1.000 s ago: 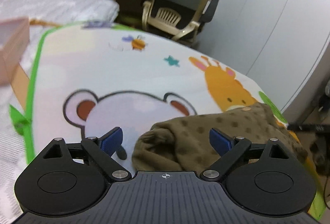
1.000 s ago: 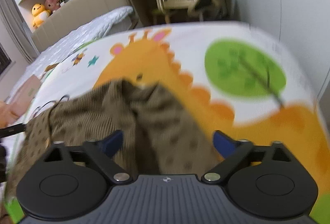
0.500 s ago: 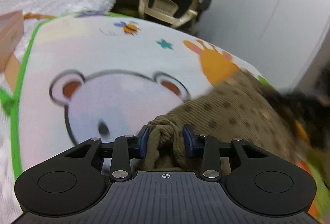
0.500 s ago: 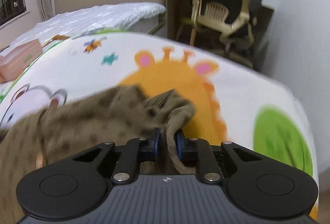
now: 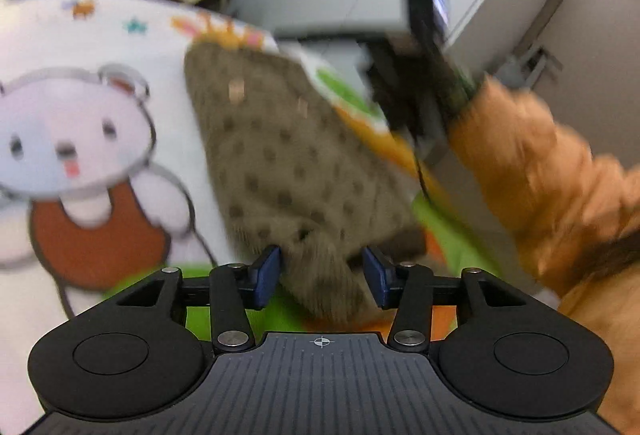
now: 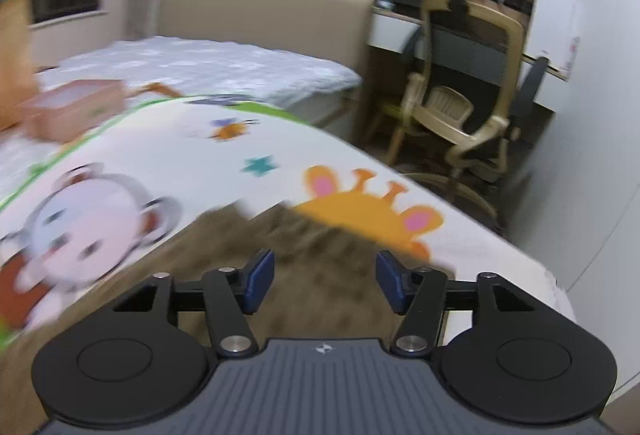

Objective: Fold clothes

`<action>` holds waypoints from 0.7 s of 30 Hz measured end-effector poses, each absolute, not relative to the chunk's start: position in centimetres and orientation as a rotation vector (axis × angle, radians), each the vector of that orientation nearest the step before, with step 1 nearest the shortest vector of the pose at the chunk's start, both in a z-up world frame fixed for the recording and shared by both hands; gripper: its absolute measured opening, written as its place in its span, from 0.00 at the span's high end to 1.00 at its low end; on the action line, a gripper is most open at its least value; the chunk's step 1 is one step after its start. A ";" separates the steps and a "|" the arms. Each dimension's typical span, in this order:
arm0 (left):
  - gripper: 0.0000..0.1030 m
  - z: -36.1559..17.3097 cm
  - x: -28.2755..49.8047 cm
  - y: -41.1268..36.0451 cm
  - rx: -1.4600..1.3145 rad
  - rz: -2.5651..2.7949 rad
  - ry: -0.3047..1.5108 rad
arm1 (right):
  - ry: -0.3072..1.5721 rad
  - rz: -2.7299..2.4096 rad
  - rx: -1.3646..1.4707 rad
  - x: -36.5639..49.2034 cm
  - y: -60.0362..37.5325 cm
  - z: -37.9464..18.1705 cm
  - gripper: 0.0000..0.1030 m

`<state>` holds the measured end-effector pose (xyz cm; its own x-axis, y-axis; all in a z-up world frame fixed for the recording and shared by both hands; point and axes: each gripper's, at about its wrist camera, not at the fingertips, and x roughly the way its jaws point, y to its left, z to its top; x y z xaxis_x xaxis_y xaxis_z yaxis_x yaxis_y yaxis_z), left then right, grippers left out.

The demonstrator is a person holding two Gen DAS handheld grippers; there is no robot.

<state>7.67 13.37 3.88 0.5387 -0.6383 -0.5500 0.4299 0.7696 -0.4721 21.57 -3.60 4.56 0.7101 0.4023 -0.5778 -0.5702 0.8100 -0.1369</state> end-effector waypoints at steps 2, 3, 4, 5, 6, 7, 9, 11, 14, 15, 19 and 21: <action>0.34 5.6 8.2 14.1 -0.298 -0.608 0.691 | 0.602 0.579 -0.329 18.7 -4.3 3.4 0.41; 0.31 6.3 8.8 14.2 -0.300 -0.585 0.655 | 0.623 0.594 -0.335 17.2 -4.6 2.8 0.41; 0.30 6.9 9.4 14.3 -0.301 -0.562 0.620 | 0.644 0.608 -0.340 15.8 -5.0 2.2 0.41; 0.30 7.1 10.5 13.7 -0.284 -0.545 0.601 | 0.664 0.623 -0.345 14.4 -5.3 1.6 0.41; 0.29 7.3 11.6 13.1 -0.265 -0.528 0.582 | 0.690 0.625 -0.361 13.4 -5.4 0.6 0.41; 0.28 7.5 12.8 12.5 -0.247 -0.511 0.564 | 0.702 0.609 -0.369 12.2 -5.5 -0.6 0.41; 0.28 6.2 15.4 10.4 -0.155 -0.436 0.596 | 0.677 0.594 -0.355 11.0 -6.2 -0.4 0.41; 0.29 4.4 18.1 8.6 -0.059 -0.346 0.655 | 0.694 0.600 -0.371 10.2 -6.5 0.4 0.41; 0.19 1.6 20.6 7.8 0.004 -0.266 0.746 | 0.637 0.607 -0.363 8.8 -7.7 2.3 0.41; 0.18 1.4 20.5 7.9 -0.001 -0.260 0.746 | 0.623 0.607 -0.350 8.4 -8.0 2.8 0.41; 0.17 1.3 19.3 8.4 0.016 -0.239 0.739 | 0.677 0.663 -0.322 7.2 -7.6 1.4 0.36; 0.17 1.8 18.5 8.4 0.029 -0.235 0.736 | 0.684 0.666 -0.346 6.5 -7.1 0.3 0.35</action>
